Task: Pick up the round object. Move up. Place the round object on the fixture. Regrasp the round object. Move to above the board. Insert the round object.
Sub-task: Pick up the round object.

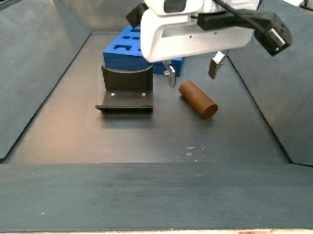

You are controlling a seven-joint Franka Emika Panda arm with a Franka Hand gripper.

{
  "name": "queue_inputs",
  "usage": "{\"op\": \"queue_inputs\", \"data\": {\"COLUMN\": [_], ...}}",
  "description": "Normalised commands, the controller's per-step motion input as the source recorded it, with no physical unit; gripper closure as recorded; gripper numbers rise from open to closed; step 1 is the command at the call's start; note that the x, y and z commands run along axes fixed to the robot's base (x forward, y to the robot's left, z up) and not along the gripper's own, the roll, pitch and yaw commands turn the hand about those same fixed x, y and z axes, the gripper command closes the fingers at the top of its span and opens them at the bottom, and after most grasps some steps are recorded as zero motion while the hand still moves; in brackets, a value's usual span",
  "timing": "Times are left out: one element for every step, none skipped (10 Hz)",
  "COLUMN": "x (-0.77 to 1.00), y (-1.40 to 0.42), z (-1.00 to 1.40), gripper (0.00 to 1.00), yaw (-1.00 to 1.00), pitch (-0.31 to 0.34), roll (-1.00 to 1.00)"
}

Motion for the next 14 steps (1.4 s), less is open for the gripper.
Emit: {"op": "queue_inputs", "data": {"x": [0.0,-0.1,-0.32,-0.03,0.0,-0.07,-0.13,0.0,-0.06,0.0,0.0,0.0,0.0,0.0], "y": [0.0,-0.11,-0.15,0.0,0.0,0.0,-0.09,0.0,-0.01,0.0,0.0,0.0,0.0,0.0], "z": [-0.06,-0.73,-0.88,0.0,-0.02,-0.64,-0.43,-0.1,-0.09,0.0,0.0,0.0,0.0,0.0], "gripper": [0.0,0.0,0.0,0.0,0.0,0.0,0.0,0.0,0.0,1.0,1.0,1.0,1.0,1.0], "yaw": [0.0,0.0,-0.04,0.0,0.0,0.0,0.0,0.03,0.0,0.0,0.0,0.0,0.0,0.0], "pitch": [0.0,-0.306,-0.409,-0.177,0.0,-0.326,-0.389,-0.126,-0.257,0.0,0.0,0.0,0.0,0.0], "roll": [-0.01,0.14,0.15,0.01,0.0,0.12,0.18,0.05,0.02,0.0,0.0,0.0,0.0,0.0]}}
